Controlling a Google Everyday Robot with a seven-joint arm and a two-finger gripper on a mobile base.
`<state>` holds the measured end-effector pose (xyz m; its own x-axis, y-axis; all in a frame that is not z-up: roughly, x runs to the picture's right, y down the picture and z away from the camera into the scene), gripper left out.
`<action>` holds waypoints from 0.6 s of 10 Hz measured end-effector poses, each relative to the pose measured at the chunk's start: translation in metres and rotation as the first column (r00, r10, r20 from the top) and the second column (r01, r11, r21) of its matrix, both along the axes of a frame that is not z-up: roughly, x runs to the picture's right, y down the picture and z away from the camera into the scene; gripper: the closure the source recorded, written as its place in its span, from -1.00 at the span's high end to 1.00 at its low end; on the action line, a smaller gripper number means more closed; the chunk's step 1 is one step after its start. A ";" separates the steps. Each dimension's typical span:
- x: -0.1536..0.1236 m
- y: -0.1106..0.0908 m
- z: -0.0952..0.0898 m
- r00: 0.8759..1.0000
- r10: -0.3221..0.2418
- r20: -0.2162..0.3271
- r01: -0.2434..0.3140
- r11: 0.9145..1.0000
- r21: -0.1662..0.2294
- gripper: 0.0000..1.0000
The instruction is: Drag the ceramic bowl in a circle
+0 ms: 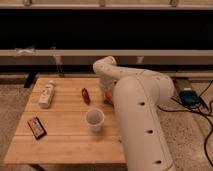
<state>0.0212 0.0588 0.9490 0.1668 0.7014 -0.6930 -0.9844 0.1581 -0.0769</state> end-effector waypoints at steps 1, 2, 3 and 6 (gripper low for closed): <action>0.002 -0.001 0.001 1.000 0.002 -0.007 -0.002 1.000 0.002 -0.48; 0.007 -0.006 0.003 1.000 -0.001 -0.019 0.001 1.000 0.010 -0.69; 0.009 -0.011 0.005 1.000 0.000 -0.023 0.000 1.000 0.020 -0.91; -0.003 -0.028 0.006 1.000 -0.023 0.006 0.022 0.998 0.050 -1.00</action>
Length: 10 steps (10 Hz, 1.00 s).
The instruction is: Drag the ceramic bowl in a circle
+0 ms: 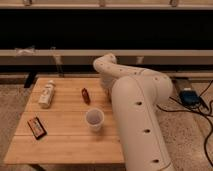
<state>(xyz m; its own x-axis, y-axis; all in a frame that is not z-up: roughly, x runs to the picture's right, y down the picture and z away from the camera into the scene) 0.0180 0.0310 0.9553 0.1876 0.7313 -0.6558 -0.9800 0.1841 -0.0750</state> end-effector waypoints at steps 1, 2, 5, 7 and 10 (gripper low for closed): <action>-0.014 -0.008 0.000 1.000 -0.011 0.028 0.010 1.000 0.014 -1.00; -0.034 -0.017 -0.002 0.997 -0.026 0.067 0.024 0.999 0.029 -1.00; -0.086 -0.025 -0.025 0.979 -0.064 0.194 0.058 0.998 0.037 -1.00; -0.112 -0.016 -0.055 0.962 -0.072 0.264 0.071 0.997 0.015 -1.00; -0.113 0.001 -0.091 0.955 -0.056 0.292 0.074 0.996 -0.053 -1.00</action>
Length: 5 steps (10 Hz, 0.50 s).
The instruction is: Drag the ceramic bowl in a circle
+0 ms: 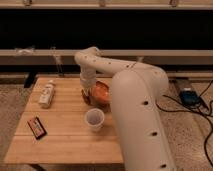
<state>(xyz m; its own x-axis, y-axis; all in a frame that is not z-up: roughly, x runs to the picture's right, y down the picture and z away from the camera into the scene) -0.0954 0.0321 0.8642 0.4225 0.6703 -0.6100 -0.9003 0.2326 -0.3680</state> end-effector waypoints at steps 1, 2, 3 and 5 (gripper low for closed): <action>0.013 0.002 -0.008 1.000 0.015 -0.014 -0.015 1.000 -0.012 -1.00; 0.027 0.003 -0.013 0.999 0.035 -0.030 -0.036 0.999 -0.023 -1.00; 0.045 0.003 -0.016 0.997 0.062 -0.054 -0.064 0.997 -0.033 -1.00; 0.090 0.001 -0.016 0.986 0.123 -0.116 -0.128 0.991 -0.041 -1.00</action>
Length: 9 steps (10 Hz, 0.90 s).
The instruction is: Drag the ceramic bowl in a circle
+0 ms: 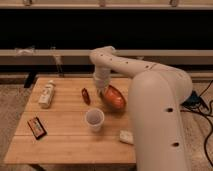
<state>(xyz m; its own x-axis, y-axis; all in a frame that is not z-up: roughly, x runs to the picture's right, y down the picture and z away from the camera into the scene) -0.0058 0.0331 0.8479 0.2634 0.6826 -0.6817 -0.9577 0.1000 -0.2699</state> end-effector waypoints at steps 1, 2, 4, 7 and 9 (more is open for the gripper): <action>0.018 -0.003 0.003 0.999 0.029 -0.024 -0.029 1.000 -0.003 -1.00; 0.039 -0.011 0.012 0.997 0.067 -0.047 -0.066 0.998 0.002 -1.00; 0.053 -0.021 0.027 0.995 0.087 -0.041 -0.086 0.996 0.020 -1.00; 0.047 -0.037 0.060 0.996 0.087 -0.001 -0.087 0.995 0.047 -1.00; 0.020 -0.047 0.073 0.997 0.068 0.046 -0.071 0.995 0.064 -1.00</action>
